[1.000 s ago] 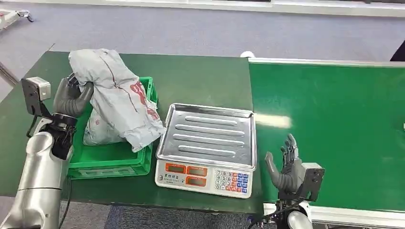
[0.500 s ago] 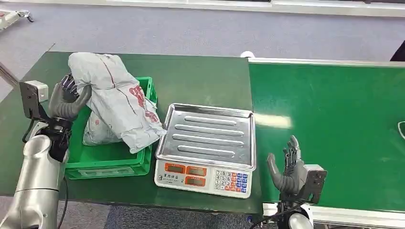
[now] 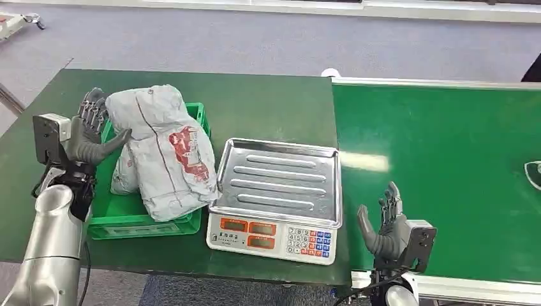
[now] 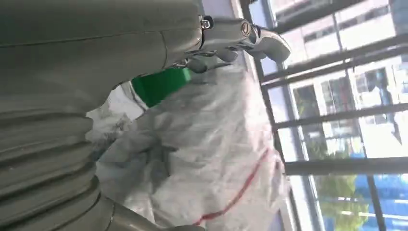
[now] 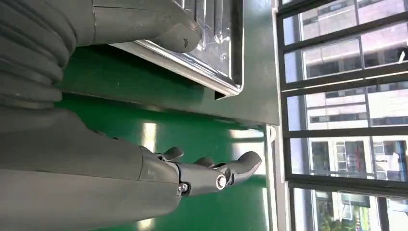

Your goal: Moved the parcel from conveyor to table for the left to box.

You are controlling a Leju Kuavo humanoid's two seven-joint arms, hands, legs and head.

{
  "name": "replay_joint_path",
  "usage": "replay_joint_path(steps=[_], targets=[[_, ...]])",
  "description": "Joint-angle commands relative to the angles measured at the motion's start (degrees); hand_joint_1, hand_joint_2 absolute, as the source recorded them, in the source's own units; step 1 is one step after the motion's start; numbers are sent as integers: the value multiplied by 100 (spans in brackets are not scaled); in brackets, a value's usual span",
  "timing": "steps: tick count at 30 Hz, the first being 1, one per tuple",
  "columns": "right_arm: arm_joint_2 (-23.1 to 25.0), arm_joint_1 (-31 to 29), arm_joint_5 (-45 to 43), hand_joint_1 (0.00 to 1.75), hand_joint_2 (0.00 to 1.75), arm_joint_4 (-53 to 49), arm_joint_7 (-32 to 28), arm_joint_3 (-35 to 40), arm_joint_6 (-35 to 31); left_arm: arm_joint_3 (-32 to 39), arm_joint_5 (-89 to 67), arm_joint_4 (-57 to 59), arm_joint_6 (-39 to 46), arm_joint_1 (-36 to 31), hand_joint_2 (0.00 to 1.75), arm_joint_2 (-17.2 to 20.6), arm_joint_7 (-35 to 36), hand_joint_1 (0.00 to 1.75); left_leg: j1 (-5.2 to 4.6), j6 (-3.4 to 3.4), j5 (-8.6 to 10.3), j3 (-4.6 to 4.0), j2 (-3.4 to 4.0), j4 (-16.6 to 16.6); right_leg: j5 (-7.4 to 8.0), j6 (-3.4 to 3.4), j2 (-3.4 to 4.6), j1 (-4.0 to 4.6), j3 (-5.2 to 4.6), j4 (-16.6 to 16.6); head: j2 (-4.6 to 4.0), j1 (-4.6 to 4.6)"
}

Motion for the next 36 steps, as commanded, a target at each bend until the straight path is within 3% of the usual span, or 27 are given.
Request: replay_joint_path(steps=[1, 6, 10, 12, 15, 18, 21, 26, 29, 36], targets=[[-157, -51, -37, 0, 175, 98, 25, 45, -57, 573, -758, -563, 1498, 92, 175, -451, -196, 0, 3, 6, 2, 14, -3, -12, 1, 2, -16, 6, 20, -17, 0, 0], [-147, -66, -65, 0, 175, 146, 25, 66, -86, 815, -1006, -1021, 2252, 312, 175, -486, -379, 0, 1, 4, -2, 12, 5, -8, 0, 2, -5, 3, 13, -11, 0, 0], [-142, -171, -84, 0, 175, 279, -27, 102, -115, 473, -682, -1905, 1808, 763, 175, -657, -676, 0, 3, 4, -3, 12, 7, -6, 1, 2, -1, 4, 15, -12, 0, 0], [-148, -245, 7, 0, 175, 312, -80, 147, -170, 77, -694, -2279, 1679, 933, 175, -866, -769, 0, 1, 6, 0, 9, -4, -7, 0, 4, -12, 3, 16, -14, 0, 0], [-134, -513, 542, 0, 175, 361, -125, 427, -404, -1364, -1955, -2532, 2019, 1108, 175, -1356, -1102, 0, -1, 10, 4, 8, -20, -7, -1, 6, -30, 0, 21, -16, 0, 0], [-74, -806, 732, 0, 175, 444, -46, 701, -413, -2395, -2187, -1952, 2175, 889, 175, -1697, -1042, 0, -4, 15, 14, 8, -50, -11, 0, 10, -65, -6, 30, -25, 0, 0], [-42, -1229, 936, 0, 175, 629, -31, 1045, -384, -2866, -1830, -1301, 1796, 631, 175, -2016, -970, 0, -12, 12, 10, 5, -43, -3, 3, 8, -53, -15, 24, -16, 0, 2], [34, -1515, 923, 0, 175, 681, 50, 1271, -388, -2976, -1457, -1065, 1666, 603, 175, -2247, -1015, 0, -18, 12, 12, 7, -16, -7, 18, 13, -33, -23, 16, -17, 0, 0], [226, -1829, 820, 0, 175, 875, 106, 1478, -239, -2799, -750, -606, 1362, 569, 175, -2646, -993, 0, -18, 10, 9, 7, -13, -4, 18, 14, -29, -21, 14, -15, 0, 0], [276, -1959, 827, 0, 175, 1040, 115, 1516, -234, -2783, -616, -299, 1310, 499, 175, -2677, -1028, 0, -16, 8, 9, 11, -11, -5, 17, 15, -23, -14, 14, -12, 0, 0]])
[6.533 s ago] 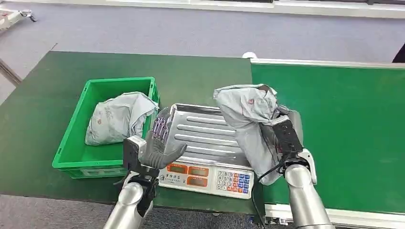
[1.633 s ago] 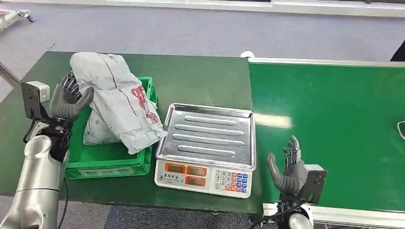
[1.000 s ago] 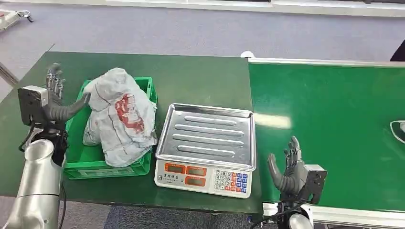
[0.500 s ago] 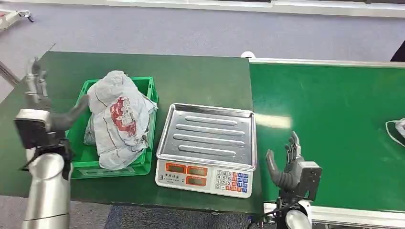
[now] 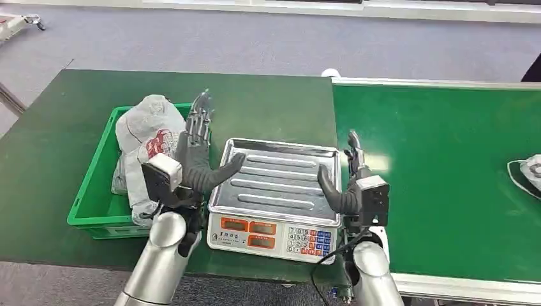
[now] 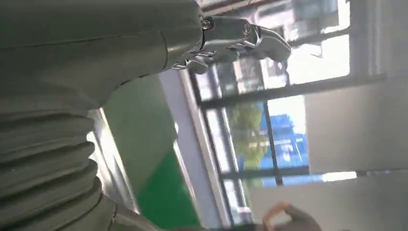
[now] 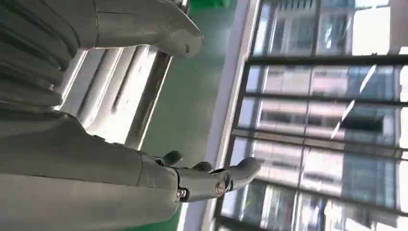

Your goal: Moved the parcel from conveyor to table for the left to box.

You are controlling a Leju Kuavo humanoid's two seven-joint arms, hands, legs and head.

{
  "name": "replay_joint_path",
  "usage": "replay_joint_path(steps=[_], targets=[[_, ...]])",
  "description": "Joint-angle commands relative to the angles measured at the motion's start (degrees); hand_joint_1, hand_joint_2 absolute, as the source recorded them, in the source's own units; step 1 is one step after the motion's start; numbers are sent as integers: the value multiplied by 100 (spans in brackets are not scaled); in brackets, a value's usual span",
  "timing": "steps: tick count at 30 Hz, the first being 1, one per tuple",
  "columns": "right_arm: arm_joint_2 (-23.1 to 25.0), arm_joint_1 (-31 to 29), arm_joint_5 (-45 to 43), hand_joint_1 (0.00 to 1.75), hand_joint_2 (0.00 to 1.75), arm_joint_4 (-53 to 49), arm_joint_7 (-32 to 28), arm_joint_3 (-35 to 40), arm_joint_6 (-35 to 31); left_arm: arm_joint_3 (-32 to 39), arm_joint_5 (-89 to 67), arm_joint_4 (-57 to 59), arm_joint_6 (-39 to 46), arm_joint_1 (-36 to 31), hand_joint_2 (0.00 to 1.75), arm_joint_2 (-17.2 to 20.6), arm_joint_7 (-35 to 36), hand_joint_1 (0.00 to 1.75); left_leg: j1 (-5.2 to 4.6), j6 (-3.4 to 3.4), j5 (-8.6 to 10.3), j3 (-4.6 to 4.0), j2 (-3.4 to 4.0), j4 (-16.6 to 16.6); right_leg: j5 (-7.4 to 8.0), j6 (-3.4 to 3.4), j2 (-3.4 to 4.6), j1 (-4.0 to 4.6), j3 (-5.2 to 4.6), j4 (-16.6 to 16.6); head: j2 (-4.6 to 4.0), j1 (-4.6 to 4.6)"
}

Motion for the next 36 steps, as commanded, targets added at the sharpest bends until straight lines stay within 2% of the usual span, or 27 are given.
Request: replay_joint_path(steps=[1, 6, 7, 9, 18, 26, 27, 36], targets=[[26, -510, -37, 0, 175, 703, 32, 272, 20, -181, 121, 969, -68, -318, 175, -218, -1, 0, 0, 3, 5, 16, 1, -14, 4, -1, -10, 2, 18, -15, 0, -2], [89, -694, -76, 0, 175, 867, 111, 151, 88, -85, 103, 1171, -198, -206, 175, -298, 111, 0, 2, 3, 1, 8, 8, -6, 4, 0, -2, 2, 12, -10, 0, 0], [77, -715, -29, 0, 0, 883, 139, 173, 120, -56, 278, 1203, -515, -154, 175, -274, 109, 0, -1, 4, 5, 14, 11, -16, 7, -1, -2, -1, 18, -17, 0, 0], [90, -711, 18, 0, 0, 884, 169, 176, 136, 92, 459, 1223, -753, -47, 175, -231, 115, 0, -1, 3, 4, 21, 14, -20, 7, -2, 1, -3, 23, -21, 0, -2], [89, -694, 19, 0, 0, 880, 169, 174, 137, 110, 464, 1213, -784, -54, 175, -209, 107, 0, 2, 2, -1, 7, 10, -7, 2, -1, 1, 1, 12, -10, 0, -2], [36, -473, 146, 0, 0, 714, 186, 283, 149, 311, 23, 823, -726, 382, 175, -161, 160, 0, 1, 1, -1, 19, 18, -19, 4, -3, 5, 1, 21, -19, 0, -2], [49, -488, 161, 0, 175, 753, 228, 276, 108, 337, 9, 784, -731, 421, 175, -172, 166, 0, 1, 1, -2, 10, 13, -11, 1, -2, 3, 0, 13, -12, 0, 0], [30, -449, 3, 0, 175, 808, 217, 201, 109, 427, 22, 715, -742, 532, 175, -208, 198, 0, 2, 2, -1, 3, 8, -7, 0, -1, -1, 1, 9, -10, 0, 0]])
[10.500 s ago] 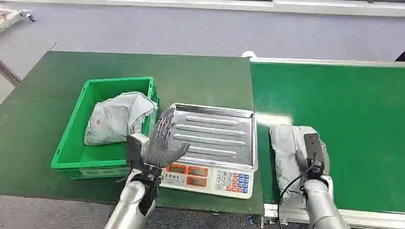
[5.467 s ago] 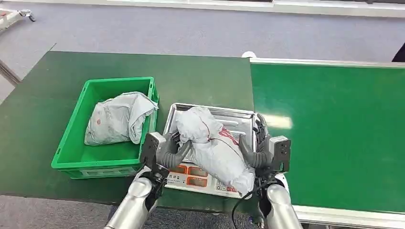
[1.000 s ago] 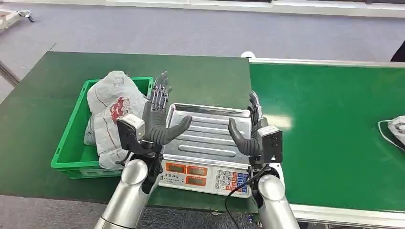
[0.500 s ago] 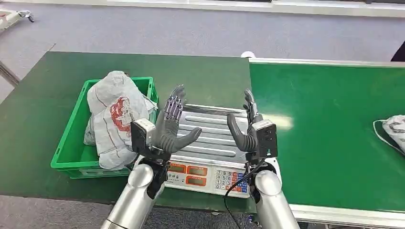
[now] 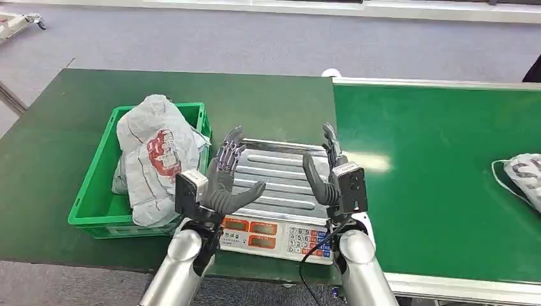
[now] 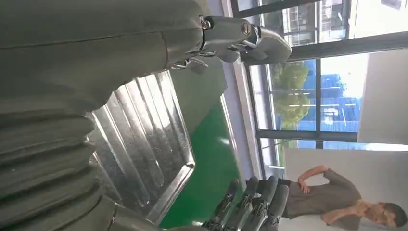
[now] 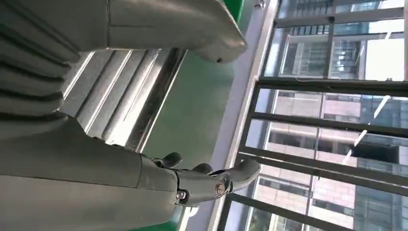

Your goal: Moved the parcel from conveyor to table for the left to box.

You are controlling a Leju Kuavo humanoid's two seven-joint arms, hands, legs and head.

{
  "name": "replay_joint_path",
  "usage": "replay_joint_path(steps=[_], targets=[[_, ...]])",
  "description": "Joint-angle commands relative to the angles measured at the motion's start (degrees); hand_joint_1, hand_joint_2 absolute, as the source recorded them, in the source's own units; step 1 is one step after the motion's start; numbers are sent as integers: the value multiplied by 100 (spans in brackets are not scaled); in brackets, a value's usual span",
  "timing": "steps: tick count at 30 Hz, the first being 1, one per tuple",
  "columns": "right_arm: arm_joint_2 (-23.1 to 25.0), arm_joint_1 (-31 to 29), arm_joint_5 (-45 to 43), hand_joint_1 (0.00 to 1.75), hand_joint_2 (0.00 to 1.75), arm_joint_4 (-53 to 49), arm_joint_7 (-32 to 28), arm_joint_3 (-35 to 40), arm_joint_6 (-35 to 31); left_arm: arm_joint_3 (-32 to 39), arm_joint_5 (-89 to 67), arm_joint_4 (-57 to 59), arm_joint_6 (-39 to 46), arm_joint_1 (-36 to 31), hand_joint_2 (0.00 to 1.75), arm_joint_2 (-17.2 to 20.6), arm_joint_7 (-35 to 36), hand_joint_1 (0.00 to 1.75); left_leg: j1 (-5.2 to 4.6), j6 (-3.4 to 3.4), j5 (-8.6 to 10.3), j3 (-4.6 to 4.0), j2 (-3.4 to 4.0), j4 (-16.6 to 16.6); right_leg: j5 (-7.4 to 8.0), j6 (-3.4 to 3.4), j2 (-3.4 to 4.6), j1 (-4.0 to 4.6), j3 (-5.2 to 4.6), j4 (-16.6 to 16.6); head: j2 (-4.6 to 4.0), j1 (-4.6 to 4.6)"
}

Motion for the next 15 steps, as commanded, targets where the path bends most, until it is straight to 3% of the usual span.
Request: replay_joint_path(steps=[1, 15], targets=[[-126, -75, -142, 0, 175, 320, -14, 14, -38, 305, -8, 29, 14, 87, 175, 77, 56, 0, 2, 1, 1, 19, 13, -14, 5, -3, 3, 4, 17, -16, 0, -2], [-183, 31, -210, 0, 175, 254, -45, 24, -21, 335, -19, -102, 28, 141, 175, 105, 97, 0, 5, 2, 1, 19, 8, -14, 4, -2, -4, 7, 21, -20, 0, 0]])
